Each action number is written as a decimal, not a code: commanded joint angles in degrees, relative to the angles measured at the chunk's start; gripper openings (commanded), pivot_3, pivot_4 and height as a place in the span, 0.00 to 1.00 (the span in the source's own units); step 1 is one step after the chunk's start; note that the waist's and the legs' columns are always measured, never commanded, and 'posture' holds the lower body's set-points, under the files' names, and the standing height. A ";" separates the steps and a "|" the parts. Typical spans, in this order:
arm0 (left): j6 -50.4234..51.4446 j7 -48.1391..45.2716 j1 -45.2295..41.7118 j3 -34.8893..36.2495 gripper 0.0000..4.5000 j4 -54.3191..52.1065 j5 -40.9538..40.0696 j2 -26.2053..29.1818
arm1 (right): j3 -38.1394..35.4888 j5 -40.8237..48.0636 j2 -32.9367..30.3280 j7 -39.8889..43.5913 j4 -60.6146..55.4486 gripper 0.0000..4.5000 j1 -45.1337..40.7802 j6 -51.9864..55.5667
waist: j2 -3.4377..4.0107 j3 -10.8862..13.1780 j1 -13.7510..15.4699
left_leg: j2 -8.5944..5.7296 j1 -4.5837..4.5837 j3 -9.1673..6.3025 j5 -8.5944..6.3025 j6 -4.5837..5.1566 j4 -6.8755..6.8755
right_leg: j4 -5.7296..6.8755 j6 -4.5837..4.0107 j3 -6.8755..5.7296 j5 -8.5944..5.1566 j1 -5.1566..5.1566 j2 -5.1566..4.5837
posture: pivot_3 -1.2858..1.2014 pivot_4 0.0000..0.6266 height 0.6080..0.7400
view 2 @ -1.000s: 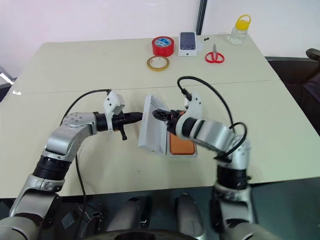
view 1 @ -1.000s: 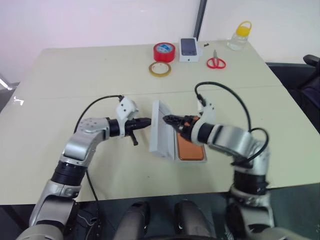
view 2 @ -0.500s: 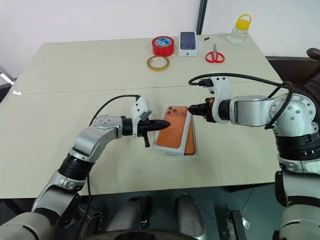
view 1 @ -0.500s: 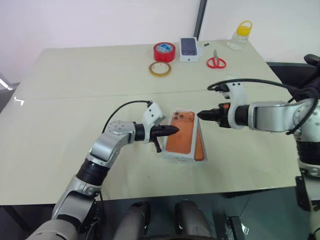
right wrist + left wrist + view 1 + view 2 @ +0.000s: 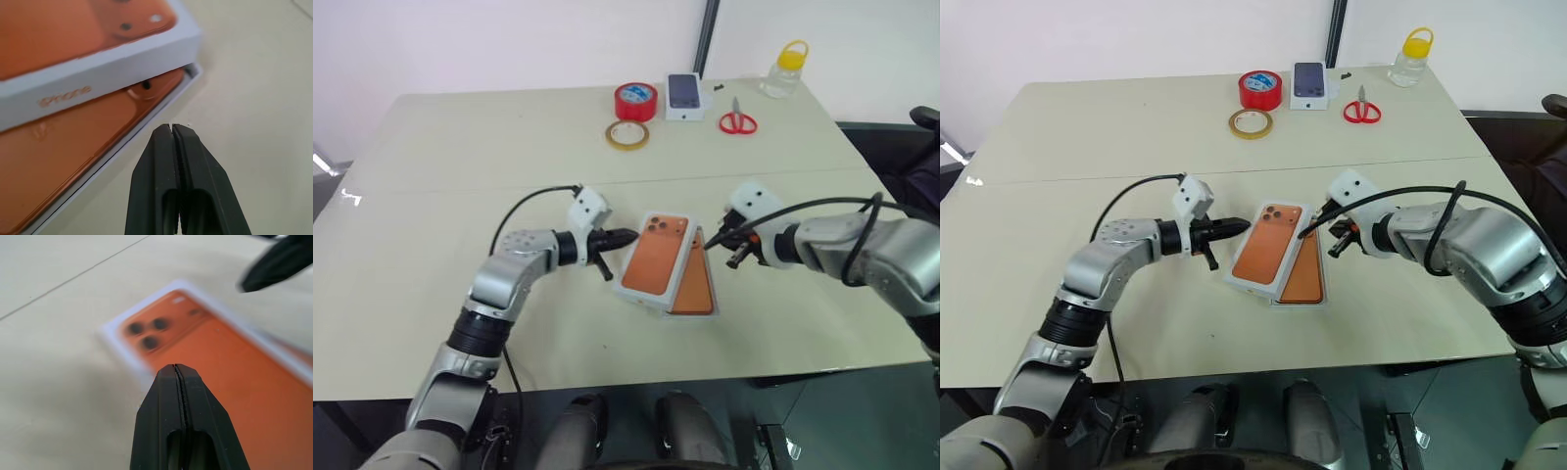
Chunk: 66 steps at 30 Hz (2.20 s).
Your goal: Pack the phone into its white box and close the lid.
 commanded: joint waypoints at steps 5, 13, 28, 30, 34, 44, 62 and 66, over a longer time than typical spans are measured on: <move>-4.22 -0.05 -2.35 -2.25 0.00 4.32 5.62 1.83 | -0.02 -8.75 3.56 4.28 -3.41 0.02 1.00 -1.35 | 0.00 0.00 1.09 | -0.02 0.00 0.00 0.21 -0.36 -0.02 | -0.02 0.00 0.01 0.00 -0.02 -0.02 | 0.52 0.24 1.00; -2.83 -6.11 -1.43 -5.99 0.00 2.73 4.25 0.15 | -0.93 -13.66 6.60 7.47 -4.71 0.02 2.03 -0.32 | -0.01 0.01 1.40 | -0.08 -0.05 -0.02 0.21 -0.36 -0.01 | -0.05 0.00 0.00 0.00 -0.02 -0.08 | 0.52 0.24 1.00; 2.66 -10.88 -0.92 -8.59 0.00 -3.27 0.97 -3.40 | -3.61 -17.98 5.15 14.03 -7.26 0.02 4.24 0.60 | -0.01 0.01 1.29 | -0.07 -0.04 -0.03 0.20 -0.36 -0.01 | -0.04 0.00 -0.01 0.00 -0.01 -0.07 | 0.52 0.24 1.00; 2.96 -10.65 -1.06 -8.62 0.00 -3.65 0.83 -4.15 | -3.89 -18.51 4.64 14.74 -7.49 0.02 4.86 0.59 | -0.01 0.01 1.33 | -0.07 -0.04 -0.03 0.20 -0.36 -0.01 | -0.04 0.00 -0.01 0.00 -0.01 -0.07 | 0.52 0.24 1.00; 2.90 -10.50 -1.02 -8.85 0.00 -4.13 1.16 -4.59 | -4.38 -19.41 4.35 15.92 -7.81 0.02 5.76 0.69 | -0.02 0.01 1.32 | -0.07 -0.04 -0.03 0.21 -0.36 0.00 | -0.04 0.00 -0.01 0.00 -0.01 -0.07 | 0.52 0.24 1.00; 3.17 -10.76 -0.85 -9.27 0.00 -5.00 1.13 -4.76 | -4.59 -22.09 3.92 17.78 -8.46 0.02 8.15 0.48 | -0.02 0.01 1.32 | -0.07 -0.04 -0.03 0.21 -0.37 0.00 | -0.04 0.00 -0.02 0.00 0.00 -0.07 | 0.52 0.24 1.00; 1.94 -8.44 -1.50 -5.90 0.00 -1.36 1.03 -3.04 | -7.79 -25.27 0.86 20.51 -7.04 0.02 10.06 -2.14 | -0.02 0.01 1.35 | -0.07 -0.04 -0.03 0.21 -0.37 0.00 | -0.04 0.00 -0.01 0.00 0.00 -0.07 | 0.52 0.24 1.00; 2.54 -6.03 -4.04 -1.83 0.00 1.33 -1.01 -5.11 | -11.47 -24.72 -0.66 22.47 -5.13 0.02 11.32 -4.87 | -0.04 0.02 1.44 | -0.07 -0.04 -0.03 0.21 -0.37 0.01 | -0.04 0.00 -0.03 0.00 0.00 -0.07 | 0.52 0.24 1.00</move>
